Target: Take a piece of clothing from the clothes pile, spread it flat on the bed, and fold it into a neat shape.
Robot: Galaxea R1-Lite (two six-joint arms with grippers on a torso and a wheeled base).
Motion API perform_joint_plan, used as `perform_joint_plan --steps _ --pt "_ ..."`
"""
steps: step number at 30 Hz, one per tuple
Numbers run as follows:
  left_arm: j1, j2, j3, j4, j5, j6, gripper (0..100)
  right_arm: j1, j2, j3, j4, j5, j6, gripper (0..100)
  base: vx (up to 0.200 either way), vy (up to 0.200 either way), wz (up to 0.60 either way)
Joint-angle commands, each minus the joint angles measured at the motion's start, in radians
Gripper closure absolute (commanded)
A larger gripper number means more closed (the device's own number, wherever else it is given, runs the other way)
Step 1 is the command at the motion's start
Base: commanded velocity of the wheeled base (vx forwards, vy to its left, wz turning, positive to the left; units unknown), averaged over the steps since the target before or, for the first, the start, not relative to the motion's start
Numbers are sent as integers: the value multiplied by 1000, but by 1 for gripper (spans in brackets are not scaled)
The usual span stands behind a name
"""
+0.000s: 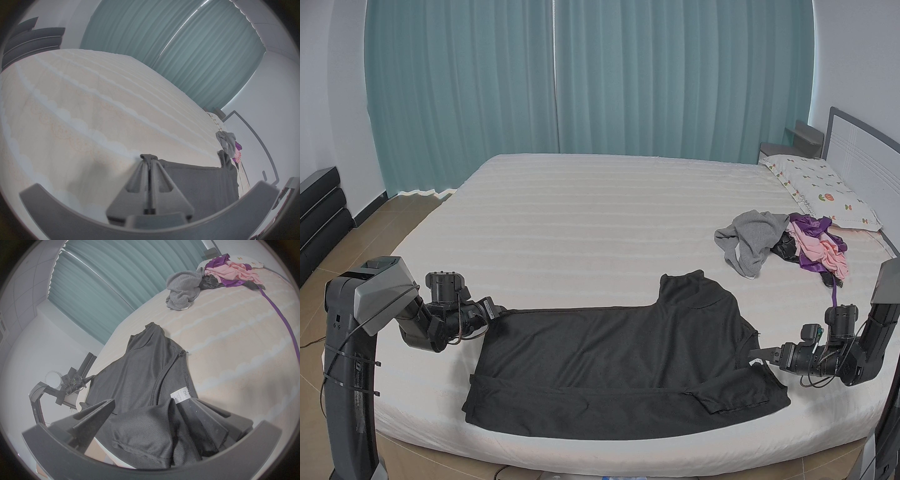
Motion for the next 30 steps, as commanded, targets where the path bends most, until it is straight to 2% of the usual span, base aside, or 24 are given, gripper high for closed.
perform_joint_plan --steps 1,5,7,8,9,10,14,19,20,30 --pt "9 -11 12 0 1 -7 100 4 1 -7 0 1 2 0 0 0 0" --pt "16 -48 21 0 9 -73 100 30 -6 -47 0 -32 2 0 0 0 0" --pt "18 -66 24 0 10 -114 100 50 -3 -117 12 -105 12 0 0 0 0" --pt "18 -66 24 0 10 -114 100 50 -3 -117 12 -105 12 0 0 0 0" --pt "16 -77 31 2 9 -140 100 85 18 -192 23 -150 41 0 0 0 0" --pt "16 -78 31 2 9 -143 100 91 23 -203 23 -154 45 0 0 0 0" --pt "13 -109 57 0 9 -166 100 168 92 -353 30 -242 113 0 0 0 0" --pt "18 -117 75 0 9 -186 100 172 149 -521 153 -259 119 0 0 0 0" --pt "18 -117 75 0 9 -192 100 172 167 -585 225 -257 121 0 0 0 0" --pt "16 -120 90 0 9 -200 100 172 279 -915 468 -296 159 0 0 0 0"
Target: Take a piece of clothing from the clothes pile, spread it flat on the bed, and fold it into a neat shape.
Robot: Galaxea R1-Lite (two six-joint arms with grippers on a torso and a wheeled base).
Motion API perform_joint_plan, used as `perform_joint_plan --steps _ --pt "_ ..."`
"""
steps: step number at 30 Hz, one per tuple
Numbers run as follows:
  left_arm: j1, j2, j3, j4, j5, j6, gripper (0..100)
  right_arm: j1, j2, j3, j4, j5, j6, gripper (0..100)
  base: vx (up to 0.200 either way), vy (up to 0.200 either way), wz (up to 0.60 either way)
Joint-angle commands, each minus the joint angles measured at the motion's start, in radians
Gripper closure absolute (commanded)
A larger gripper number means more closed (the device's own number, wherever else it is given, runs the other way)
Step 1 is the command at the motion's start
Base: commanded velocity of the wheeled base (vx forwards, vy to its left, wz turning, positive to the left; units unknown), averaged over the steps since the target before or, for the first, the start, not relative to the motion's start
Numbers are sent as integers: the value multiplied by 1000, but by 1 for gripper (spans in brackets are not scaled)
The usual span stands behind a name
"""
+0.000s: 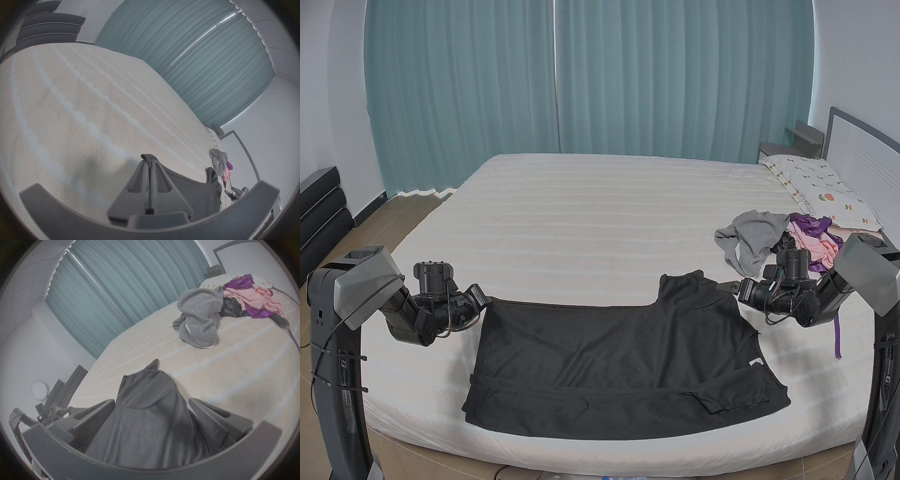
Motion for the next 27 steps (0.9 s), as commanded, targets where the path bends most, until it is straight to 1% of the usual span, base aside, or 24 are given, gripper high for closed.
perform_joint_plan --steps 1,3,4,8,9,12,15,21,22,27 --pt "0 -12 17 0 0 -7 100 7 110 -204 130 -21 24 0 0 0 0" --pt "0 -13 22 0 0 -9 100 14 125 -245 165 -22 61 0 0 0 0" --pt "0 -13 22 0 0 -9 100 27 139 -268 179 -24 67 0 0 0 0" --pt "0 -13 23 0 0 -9 100 34 174 -317 188 -42 69 0 0 0 0" --pt "0 -12 30 0 0 -7 100 39 189 -348 189 -62 70 0 0 0 0" --pt "0 -10 34 0 0 -7 100 40 200 -393 220 -91 73 0 0 0 0" --pt "0 -10 36 -2 0 -7 100 39 202 -411 252 -94 76 0 0 0 0" --pt "0 -9 37 0 0 -7 100 36 209 -416 254 -104 76 0 0 0 0" --pt "2 -7 36 0 0 -7 100 36 211 -416 254 -107 76 100 0 0 0" --pt "2 -9 37 0 0 -7 100 33 206 -411 255 -108 78 100 0 0 0"
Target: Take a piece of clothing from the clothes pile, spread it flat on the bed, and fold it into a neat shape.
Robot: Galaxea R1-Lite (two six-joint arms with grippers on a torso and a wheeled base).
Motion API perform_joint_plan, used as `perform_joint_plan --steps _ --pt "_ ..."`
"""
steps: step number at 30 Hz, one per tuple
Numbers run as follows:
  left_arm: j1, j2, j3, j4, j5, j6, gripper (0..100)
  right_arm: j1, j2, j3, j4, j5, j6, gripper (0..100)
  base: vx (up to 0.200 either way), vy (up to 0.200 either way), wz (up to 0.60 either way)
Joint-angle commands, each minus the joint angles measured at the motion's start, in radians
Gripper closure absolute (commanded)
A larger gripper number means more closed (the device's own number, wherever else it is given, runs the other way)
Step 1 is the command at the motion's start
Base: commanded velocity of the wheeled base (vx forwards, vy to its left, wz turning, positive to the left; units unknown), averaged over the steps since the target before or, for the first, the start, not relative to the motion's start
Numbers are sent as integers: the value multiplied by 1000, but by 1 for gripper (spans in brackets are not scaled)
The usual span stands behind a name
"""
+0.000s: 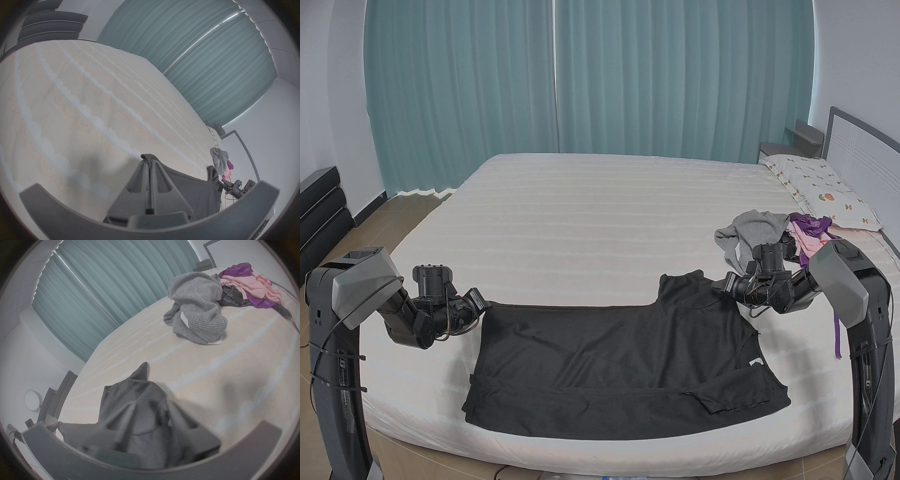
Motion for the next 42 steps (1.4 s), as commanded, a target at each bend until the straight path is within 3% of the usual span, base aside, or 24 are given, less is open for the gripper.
perform_joint_plan --steps 1,14,18,27,42 --pt "1 0 1 0 0 -1 100 -3 -3 7 2 0 -1 100 0 0 0" --pt "-1 -46 24 -1 0 -1 100 -43 -94 75 14 3 45 100 0 0 0" --pt "1 -72 38 -6 0 1 100 -46 -148 190 5 11 40 100 0 0 0" --pt "18 -89 62 -63 1 -1 100 -59 -204 259 -127 3 111 100 0 0 0" --pt "47 -116 75 -64 1 -36 100 -54 -226 401 -280 0 98 100 0 0 0"
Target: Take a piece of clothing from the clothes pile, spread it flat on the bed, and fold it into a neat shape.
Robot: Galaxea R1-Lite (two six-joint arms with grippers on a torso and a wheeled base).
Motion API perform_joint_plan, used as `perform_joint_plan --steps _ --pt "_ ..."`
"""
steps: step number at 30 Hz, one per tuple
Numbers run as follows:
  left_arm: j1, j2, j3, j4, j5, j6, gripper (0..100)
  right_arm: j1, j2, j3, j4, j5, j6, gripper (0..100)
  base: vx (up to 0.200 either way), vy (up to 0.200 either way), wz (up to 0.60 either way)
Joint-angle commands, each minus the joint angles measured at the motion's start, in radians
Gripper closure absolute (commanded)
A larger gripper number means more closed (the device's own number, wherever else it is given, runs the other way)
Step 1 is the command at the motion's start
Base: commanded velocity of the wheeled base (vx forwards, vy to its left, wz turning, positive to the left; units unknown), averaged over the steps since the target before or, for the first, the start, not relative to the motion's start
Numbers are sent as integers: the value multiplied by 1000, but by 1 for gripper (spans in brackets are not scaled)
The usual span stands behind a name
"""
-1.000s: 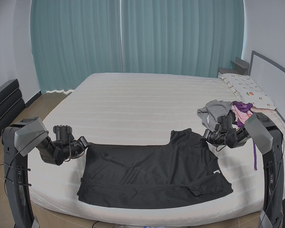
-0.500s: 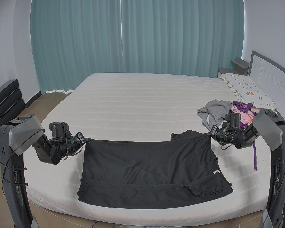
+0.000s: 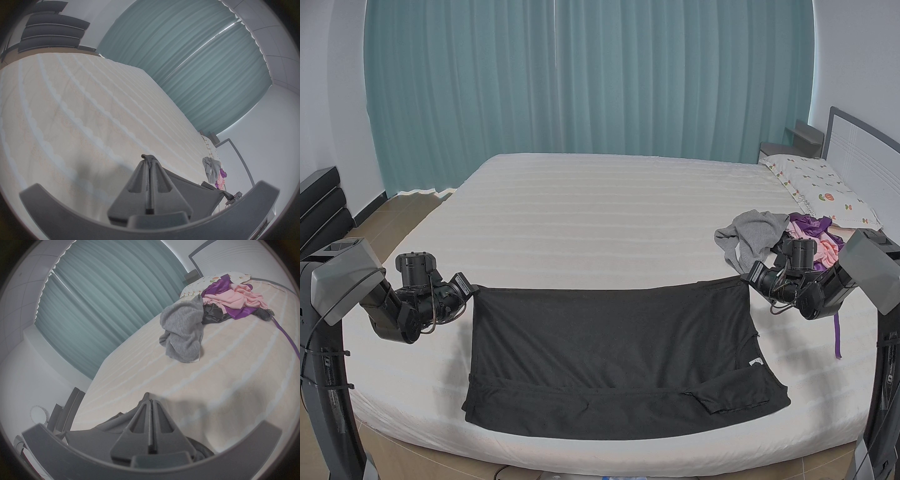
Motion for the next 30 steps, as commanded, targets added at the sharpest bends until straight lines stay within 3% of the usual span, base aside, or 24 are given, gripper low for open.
perform_joint_plan --steps 1,12,30 --pt "11 -15 9 -1 0 -3 100 8 -11 46 -6 0 -12 100 0 0 0" --pt "25 -59 43 -1 -9 -7 100 3 -28 53 -92 0 -10 100 0 0 0" --pt "26 -50 51 -1 -8 -5 100 -1 -63 133 -114 2 -12 100 0 0 0"
